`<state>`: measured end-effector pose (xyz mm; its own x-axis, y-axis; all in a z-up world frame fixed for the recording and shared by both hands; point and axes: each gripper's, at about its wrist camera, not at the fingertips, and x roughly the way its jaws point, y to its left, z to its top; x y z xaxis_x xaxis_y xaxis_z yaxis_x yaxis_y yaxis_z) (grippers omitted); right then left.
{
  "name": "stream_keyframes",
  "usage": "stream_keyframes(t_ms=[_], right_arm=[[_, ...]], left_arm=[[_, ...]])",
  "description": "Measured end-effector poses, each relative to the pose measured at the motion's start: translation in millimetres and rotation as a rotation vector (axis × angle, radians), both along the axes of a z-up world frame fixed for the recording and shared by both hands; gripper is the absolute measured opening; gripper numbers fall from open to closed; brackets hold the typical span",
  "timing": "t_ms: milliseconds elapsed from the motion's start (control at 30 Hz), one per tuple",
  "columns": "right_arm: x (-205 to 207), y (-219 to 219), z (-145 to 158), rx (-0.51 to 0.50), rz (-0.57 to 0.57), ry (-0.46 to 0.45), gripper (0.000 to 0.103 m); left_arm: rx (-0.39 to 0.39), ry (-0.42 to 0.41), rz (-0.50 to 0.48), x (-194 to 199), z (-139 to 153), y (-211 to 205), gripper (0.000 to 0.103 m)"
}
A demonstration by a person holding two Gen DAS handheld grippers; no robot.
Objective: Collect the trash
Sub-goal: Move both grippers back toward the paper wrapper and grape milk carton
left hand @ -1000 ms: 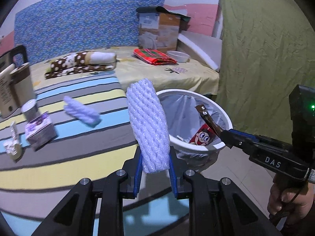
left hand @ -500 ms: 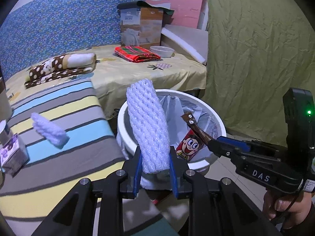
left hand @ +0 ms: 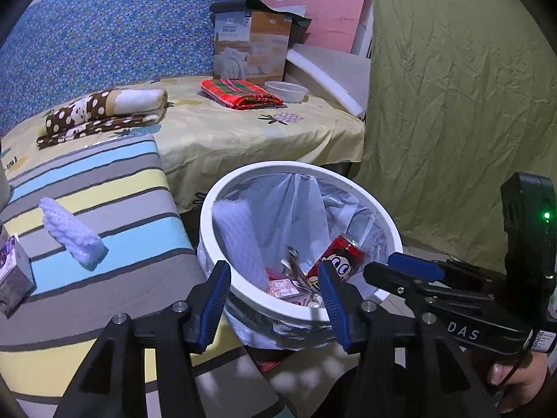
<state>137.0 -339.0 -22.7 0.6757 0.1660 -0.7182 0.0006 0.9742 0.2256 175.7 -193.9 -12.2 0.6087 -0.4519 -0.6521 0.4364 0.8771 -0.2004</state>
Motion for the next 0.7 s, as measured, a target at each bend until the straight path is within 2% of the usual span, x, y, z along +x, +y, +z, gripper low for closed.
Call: stream_keyframes(t_ms=[367,700], right_arm=[[-10.0,7.8,10.7,0.001,0.016,-0.028,0.047],[-22.8,35.6,21.7,0.000,0.082,-0.071,0.047]], left_arm=[[-0.020,0.009,0.038,-20.7,3.8,26.3,0.052],[-0.024,-0.047,0.110,-51.2,21.9,60.6,0.052]])
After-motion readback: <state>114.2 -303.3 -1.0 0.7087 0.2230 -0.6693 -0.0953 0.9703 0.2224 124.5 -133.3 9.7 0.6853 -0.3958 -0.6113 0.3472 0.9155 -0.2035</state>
